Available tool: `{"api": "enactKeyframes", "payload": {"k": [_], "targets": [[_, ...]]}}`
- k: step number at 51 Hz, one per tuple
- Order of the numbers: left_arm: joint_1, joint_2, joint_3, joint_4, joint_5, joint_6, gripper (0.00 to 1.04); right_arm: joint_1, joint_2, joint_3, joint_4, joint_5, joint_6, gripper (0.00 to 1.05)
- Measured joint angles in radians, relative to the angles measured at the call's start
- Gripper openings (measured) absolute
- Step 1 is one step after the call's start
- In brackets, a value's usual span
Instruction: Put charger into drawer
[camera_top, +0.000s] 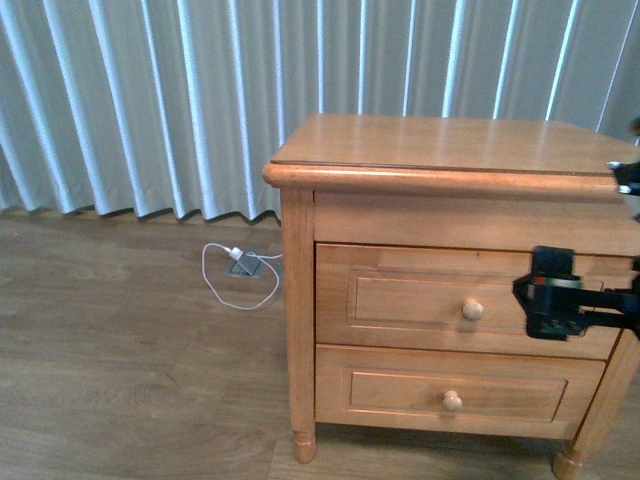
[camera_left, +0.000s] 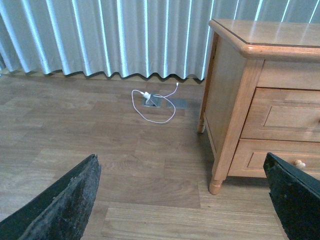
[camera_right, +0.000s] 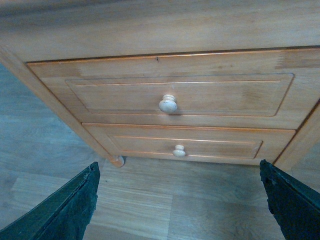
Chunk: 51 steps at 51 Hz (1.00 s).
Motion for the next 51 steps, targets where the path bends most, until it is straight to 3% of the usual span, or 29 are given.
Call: {"api": "enactKeyframes", "payload": {"k": [9, 27, 32, 37, 47, 49, 51], "targets": [[0.0, 0.0, 0.0, 0.0, 0.0, 0.0, 0.99, -0.105, -0.309, -0.118, -0.148, -0.142, -0.001, 0.96], [0.0, 0.0, 0.0, 0.0, 0.0, 0.0, 0.99, -0.521, -0.858, -0.266, -0.58, -0.551, -0.058, 0.96], [0.0, 0.0, 0.0, 0.0, 0.0, 0.0, 0.99, -0.611, -0.921, -0.281, -0.628, -0.624, -0.079, 0.96], [0.0, 0.0, 0.0, 0.0, 0.0, 0.0, 0.99, -0.653, -0.94, -0.284, -0.625, -0.647, -0.077, 0.96], [0.0, 0.0, 0.0, 0.0, 0.0, 0.0, 0.99, -0.659, -0.94, -0.285, -0.624, -0.647, -0.077, 0.96], [0.0, 0.0, 0.0, 0.0, 0.0, 0.0, 0.99, -0.648, -0.956, -0.306, -0.568, -0.615, -0.081, 0.93], [0.0, 0.0, 0.0, 0.0, 0.0, 0.0, 0.99, -0.609, -0.999, -0.371, -0.424, -0.473, -0.104, 0.86]]}}
